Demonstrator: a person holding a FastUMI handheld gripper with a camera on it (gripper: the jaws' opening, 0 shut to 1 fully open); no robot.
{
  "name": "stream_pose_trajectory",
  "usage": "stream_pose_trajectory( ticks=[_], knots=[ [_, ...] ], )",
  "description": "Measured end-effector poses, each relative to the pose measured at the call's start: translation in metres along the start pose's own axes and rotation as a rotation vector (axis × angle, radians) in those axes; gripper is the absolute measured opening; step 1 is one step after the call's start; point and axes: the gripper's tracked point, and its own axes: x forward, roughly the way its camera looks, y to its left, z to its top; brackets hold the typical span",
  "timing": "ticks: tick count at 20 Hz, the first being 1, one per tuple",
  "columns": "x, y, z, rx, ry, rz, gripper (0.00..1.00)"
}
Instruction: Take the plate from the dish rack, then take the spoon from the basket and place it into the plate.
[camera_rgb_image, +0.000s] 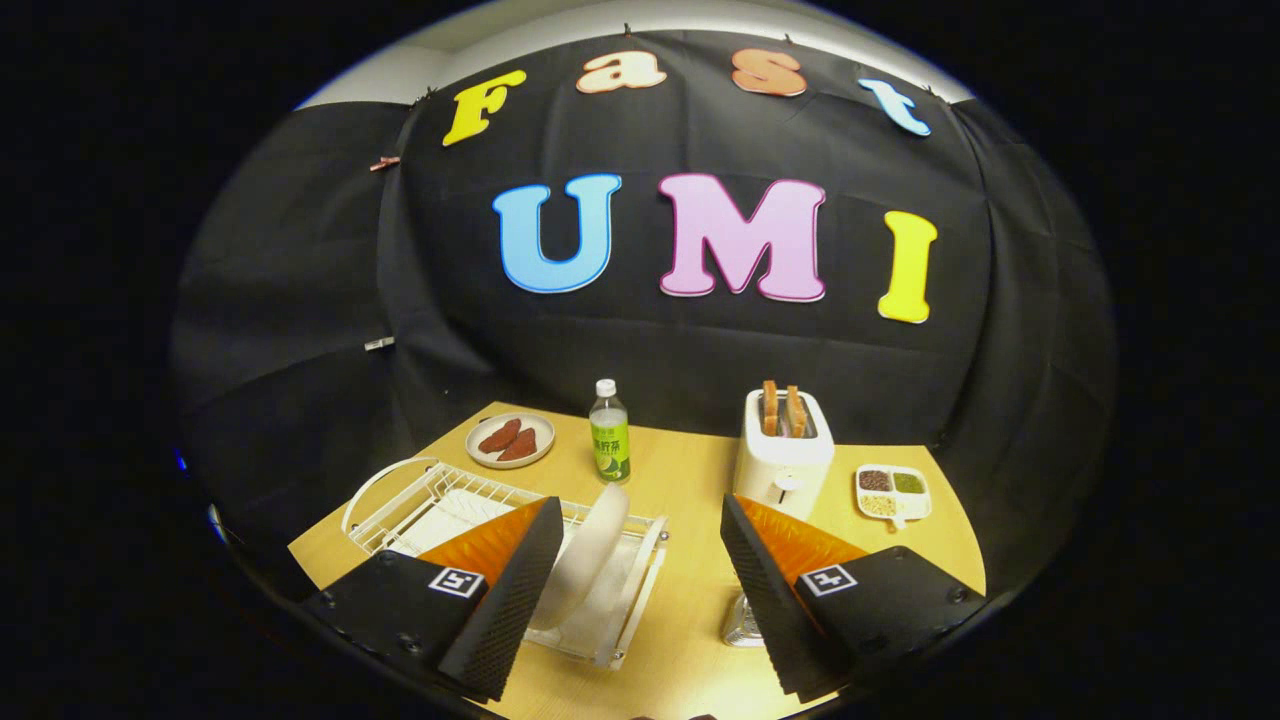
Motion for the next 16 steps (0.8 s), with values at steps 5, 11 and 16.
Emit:
stream_pose_trajectory(
  ticks=[5, 11, 16],
  knots=[
    [0.05, 0.016, -0.025, 0.05, 0.16, 0.01, 0.98],
    [0.087, 0.013, -0.075, 0.165, 0.39, -0.024, 0.99],
    [0.098, 0.024, -0.094, 0.205, 0.479, -0.028, 0.62]
  ],
)
